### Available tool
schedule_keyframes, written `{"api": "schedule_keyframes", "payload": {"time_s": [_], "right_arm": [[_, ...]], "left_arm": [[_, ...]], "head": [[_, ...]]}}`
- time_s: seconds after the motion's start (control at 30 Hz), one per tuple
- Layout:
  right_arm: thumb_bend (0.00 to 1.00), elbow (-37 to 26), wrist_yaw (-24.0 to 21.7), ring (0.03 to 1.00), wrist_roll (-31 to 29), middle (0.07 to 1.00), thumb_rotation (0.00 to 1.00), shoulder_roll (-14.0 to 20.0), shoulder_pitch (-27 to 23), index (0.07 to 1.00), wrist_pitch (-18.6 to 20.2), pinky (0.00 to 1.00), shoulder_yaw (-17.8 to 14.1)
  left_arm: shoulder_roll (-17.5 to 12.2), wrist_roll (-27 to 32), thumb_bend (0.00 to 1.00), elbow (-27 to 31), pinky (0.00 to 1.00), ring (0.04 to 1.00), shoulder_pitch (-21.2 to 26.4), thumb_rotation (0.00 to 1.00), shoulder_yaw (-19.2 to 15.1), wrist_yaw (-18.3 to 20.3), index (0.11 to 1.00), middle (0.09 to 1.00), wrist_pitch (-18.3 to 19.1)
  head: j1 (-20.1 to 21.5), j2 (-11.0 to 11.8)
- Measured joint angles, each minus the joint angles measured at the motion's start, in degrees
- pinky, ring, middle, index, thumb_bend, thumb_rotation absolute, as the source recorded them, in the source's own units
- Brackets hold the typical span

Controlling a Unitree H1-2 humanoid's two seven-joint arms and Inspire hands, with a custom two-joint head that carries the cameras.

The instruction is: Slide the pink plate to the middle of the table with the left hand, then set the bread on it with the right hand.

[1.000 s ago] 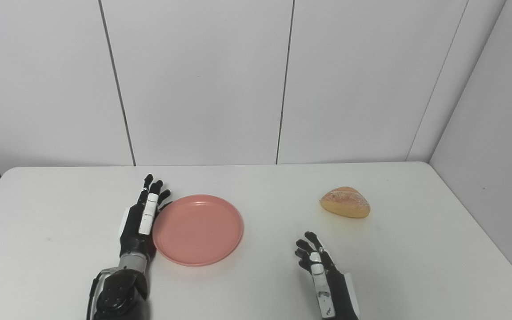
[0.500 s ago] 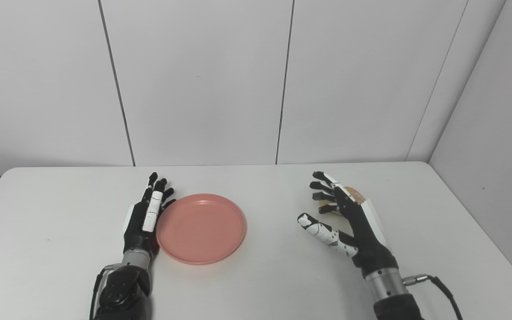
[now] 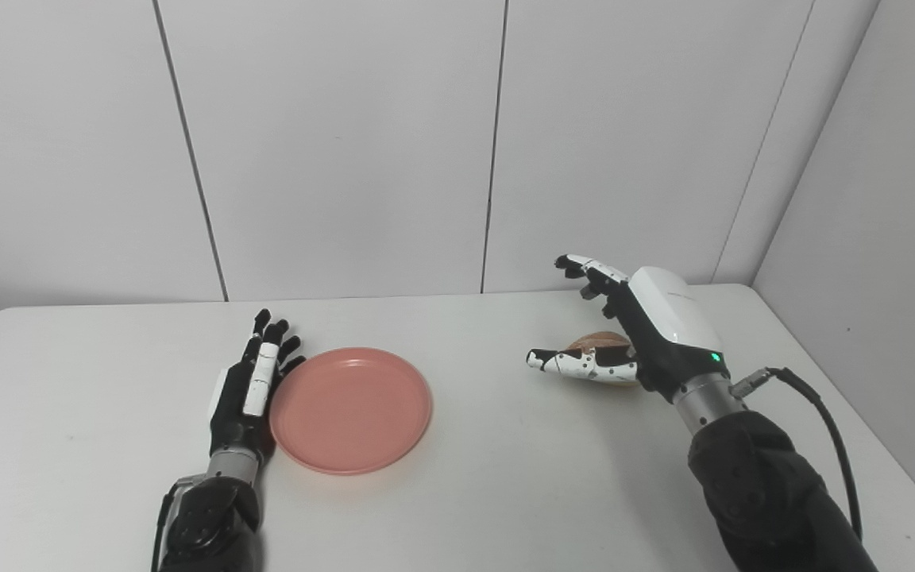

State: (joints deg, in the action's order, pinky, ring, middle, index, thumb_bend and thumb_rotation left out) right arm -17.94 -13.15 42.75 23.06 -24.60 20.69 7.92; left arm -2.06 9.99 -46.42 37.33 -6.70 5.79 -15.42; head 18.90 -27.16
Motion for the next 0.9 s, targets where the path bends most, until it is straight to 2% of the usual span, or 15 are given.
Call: {"api": "schedule_keyframes", "payload": {"time_s": [0.07, 0.13, 0.37, 0.43, 0.63, 0.9], "right_arm": [[1.00, 1.21, -0.07, 0.819, 1.07, 0.841, 0.53, 1.63, -1.12, 0.823, -0.33, 0.73, 0.05], [1.00, 2.47, -0.82, 0.825, 1.81, 0.844, 0.53, 3.35, -2.19, 0.825, -0.45, 0.74, 0.37], [1.00, 8.74, -3.59, 0.832, 3.38, 0.849, 0.50, 7.47, -5.79, 0.827, -1.59, 0.73, 2.02], [1.00, 11.36, -3.84, 0.824, 3.33, 0.842, 0.47, 7.88, -6.73, 0.824, -2.05, 0.71, 2.39], [1.00, 22.42, -3.93, 0.815, 0.75, 0.839, 0.41, 9.35, -10.29, 0.815, -7.21, 0.68, 3.13], [1.00, 31.20, -6.46, 0.828, -2.84, 0.867, 0.32, 9.47, -12.94, 0.827, -9.06, 0.64, 5.02]], "left_arm": [[-0.01, 0.04, 1.00, 0.00, 0.86, 0.907, 0.00, 0.82, -0.02, 0.06, 0.975, 0.944, 0.00], [-0.03, 0.03, 1.00, -0.01, 0.86, 0.906, 0.00, 0.82, -0.03, 0.18, 0.975, 0.943, -0.01], [-0.03, 0.02, 1.00, 0.02, 0.86, 0.907, -0.02, 0.83, -0.01, 0.21, 0.979, 0.941, 0.00], [-0.02, 0.00, 1.00, 0.05, 0.85, 0.902, -0.03, 0.83, 0.04, 0.21, 0.975, 0.936, 0.01], [-0.05, -0.07, 0.99, 0.69, 0.83, 0.896, -0.27, 0.83, 0.12, 0.15, 0.972, 0.936, 0.30], [0.01, -0.17, 1.00, 1.47, 0.82, 0.895, -0.60, 0.83, 0.19, 0.12, 0.974, 0.935, 0.69]], "head": [[0.00, -0.09], [0.00, 0.00], [-0.26, -0.09], [-0.35, -0.09], [-0.62, -0.35], [-0.88, -0.35]]}}
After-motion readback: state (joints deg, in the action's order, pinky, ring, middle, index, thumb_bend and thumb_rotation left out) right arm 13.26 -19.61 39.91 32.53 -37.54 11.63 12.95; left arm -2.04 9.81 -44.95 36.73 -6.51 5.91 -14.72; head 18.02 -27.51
